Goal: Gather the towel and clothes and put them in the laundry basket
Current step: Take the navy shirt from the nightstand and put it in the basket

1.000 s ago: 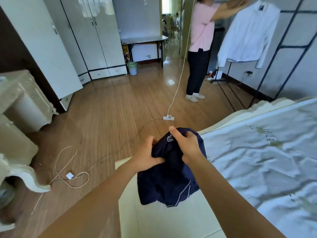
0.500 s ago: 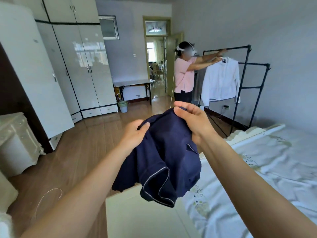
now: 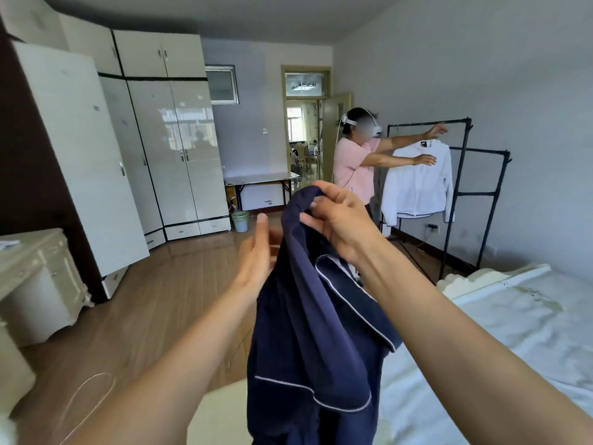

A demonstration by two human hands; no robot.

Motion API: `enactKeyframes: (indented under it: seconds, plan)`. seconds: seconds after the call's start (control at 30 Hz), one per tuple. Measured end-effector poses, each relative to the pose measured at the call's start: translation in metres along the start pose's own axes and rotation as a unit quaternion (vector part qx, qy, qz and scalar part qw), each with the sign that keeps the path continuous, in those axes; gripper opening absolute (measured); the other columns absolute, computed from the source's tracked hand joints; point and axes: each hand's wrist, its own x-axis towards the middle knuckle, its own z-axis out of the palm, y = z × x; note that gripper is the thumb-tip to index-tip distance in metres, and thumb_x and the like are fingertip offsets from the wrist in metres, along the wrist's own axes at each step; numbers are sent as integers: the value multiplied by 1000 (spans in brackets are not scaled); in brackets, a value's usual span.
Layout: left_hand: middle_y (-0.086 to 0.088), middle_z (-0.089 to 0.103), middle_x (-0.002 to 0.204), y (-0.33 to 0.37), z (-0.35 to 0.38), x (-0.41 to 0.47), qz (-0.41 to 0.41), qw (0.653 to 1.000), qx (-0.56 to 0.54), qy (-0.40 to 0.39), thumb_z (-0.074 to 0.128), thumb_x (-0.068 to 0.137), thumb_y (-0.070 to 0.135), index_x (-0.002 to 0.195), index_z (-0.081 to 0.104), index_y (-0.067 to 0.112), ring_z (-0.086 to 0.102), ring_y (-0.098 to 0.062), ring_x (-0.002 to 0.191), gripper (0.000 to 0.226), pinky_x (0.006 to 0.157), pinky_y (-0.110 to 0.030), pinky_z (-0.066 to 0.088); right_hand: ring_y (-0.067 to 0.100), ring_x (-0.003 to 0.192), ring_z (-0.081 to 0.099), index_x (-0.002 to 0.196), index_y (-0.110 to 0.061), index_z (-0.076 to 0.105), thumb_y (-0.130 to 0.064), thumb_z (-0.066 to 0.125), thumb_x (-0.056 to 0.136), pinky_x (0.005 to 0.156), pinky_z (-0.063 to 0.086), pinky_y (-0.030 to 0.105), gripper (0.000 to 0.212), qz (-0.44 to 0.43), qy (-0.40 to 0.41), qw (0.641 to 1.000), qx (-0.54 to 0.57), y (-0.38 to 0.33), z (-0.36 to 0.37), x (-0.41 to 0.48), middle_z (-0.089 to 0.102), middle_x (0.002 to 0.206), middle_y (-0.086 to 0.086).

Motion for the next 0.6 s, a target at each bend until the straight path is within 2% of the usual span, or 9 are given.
enactKeyframes:
  seconds: [0.07,0.13,0.2,0.27,0.37,0.43,0.47,0.53,0.6]
  plan:
    - [1,70,85,19,-1,-3,-4,997,-73,-11,25,97,53,84,63,22,65,-12,77,51,67,-24,52,10,72,59,91,-11,56,18,38,89,65,59,18,34,-2,-25,1000,-15,0,1,3,56,72,5]
    - [4,68,99,32,-5,-2,14,997,-58,-45,49,91,49,105,59,20,65,-10,89,33,74,-24,53,7,65,61,89,-13,55,16,40,89,61,58,17,33,-4,-37,998,-52,0,4,7,56,68,3]
    - [6,59,113,38,-7,5,30,998,25,-53,71,82,27,125,48,21,59,-12,102,48,84,-27,50,9,64,60,96,-12,57,11,41,91,58,55,17,29,-2,-36,996,-78,-1,7,12,57,73,5]
    - [2,58,110,41,-2,17,58,995,83,-4,66,85,8,129,48,16,57,-15,100,48,89,-29,49,11,73,59,115,-8,55,4,45,93,63,55,18,27,1,-33,994,-106,-1,7,17,57,83,6]
    - [-9,64,108,46,8,30,46,995,83,26,52,93,6,115,59,12,58,-19,98,24,90,-34,48,9,74,56,125,-2,55,-9,55,92,63,50,14,33,-12,-8,983,-184,-3,-1,19,60,84,4]
    - [-17,68,106,49,12,37,14,998,58,19,58,90,9,97,65,14,61,-24,93,11,92,-42,51,6,73,56,127,-4,55,-16,60,90,52,45,3,39,-18,16,979,-205,-1,-12,18,63,90,4]
    - [-18,69,101,51,14,41,11,999,50,16,63,87,9,87,67,15,62,-24,90,7,92,-45,51,3,74,57,130,-5,52,-19,63,89,53,44,1,45,-14,26,980,-196,2,-18,17,64,91,2]
    - [-15,69,87,51,17,49,18,998,43,35,69,83,9,70,67,18,61,-23,84,15,91,-47,52,4,86,60,138,-7,41,-20,68,85,74,47,5,61,-15,26,983,-184,11,-32,14,65,92,-3]
    - [-10,65,81,52,22,57,24,997,45,60,70,82,14,66,64,18,59,-21,82,18,86,-44,53,12,106,58,143,-10,32,-29,75,78,96,45,23,80,-22,27,965,-259,30,-49,9,62,107,1]
